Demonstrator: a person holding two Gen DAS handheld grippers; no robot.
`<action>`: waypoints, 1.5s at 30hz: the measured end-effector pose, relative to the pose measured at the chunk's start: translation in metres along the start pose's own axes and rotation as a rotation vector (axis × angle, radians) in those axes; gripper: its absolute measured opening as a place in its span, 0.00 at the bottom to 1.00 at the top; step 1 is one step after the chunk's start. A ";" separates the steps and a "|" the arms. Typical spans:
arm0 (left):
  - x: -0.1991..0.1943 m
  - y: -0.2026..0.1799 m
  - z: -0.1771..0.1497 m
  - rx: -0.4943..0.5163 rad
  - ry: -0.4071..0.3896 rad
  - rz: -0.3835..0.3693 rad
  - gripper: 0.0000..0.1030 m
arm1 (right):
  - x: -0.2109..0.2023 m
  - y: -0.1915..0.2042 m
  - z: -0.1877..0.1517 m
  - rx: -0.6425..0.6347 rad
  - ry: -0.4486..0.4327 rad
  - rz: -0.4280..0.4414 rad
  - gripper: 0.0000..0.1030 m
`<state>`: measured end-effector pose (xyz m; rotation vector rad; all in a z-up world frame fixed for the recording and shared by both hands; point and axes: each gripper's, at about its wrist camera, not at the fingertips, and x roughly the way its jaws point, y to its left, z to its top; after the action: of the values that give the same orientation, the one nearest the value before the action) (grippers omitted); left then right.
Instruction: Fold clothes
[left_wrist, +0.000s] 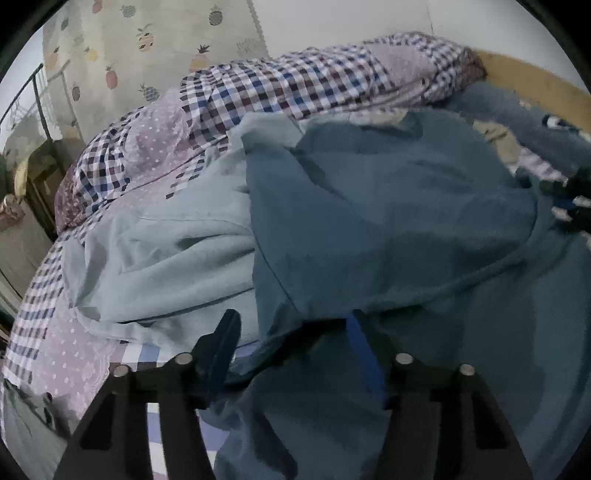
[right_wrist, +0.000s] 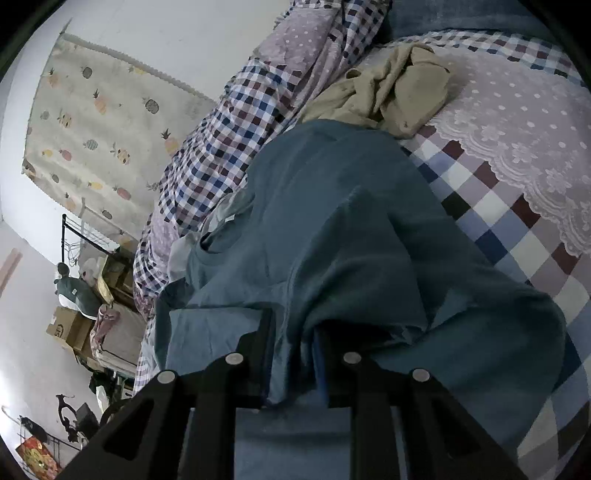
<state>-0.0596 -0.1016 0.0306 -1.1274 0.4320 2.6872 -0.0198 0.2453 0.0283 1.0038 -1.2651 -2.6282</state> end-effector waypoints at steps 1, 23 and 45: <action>0.004 -0.001 -0.001 0.005 0.008 0.007 0.55 | 0.000 0.000 0.000 0.004 0.000 0.000 0.20; 0.039 0.081 -0.019 -0.493 0.071 0.025 0.05 | -0.018 0.009 0.025 -0.209 0.109 -0.162 0.54; 0.039 0.085 -0.020 -0.557 0.059 0.001 0.05 | -0.052 0.069 0.071 -0.521 -0.287 0.042 0.02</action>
<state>-0.0975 -0.1858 0.0051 -1.3308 -0.3372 2.8608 -0.0349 0.2643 0.1370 0.5252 -0.5530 -2.9022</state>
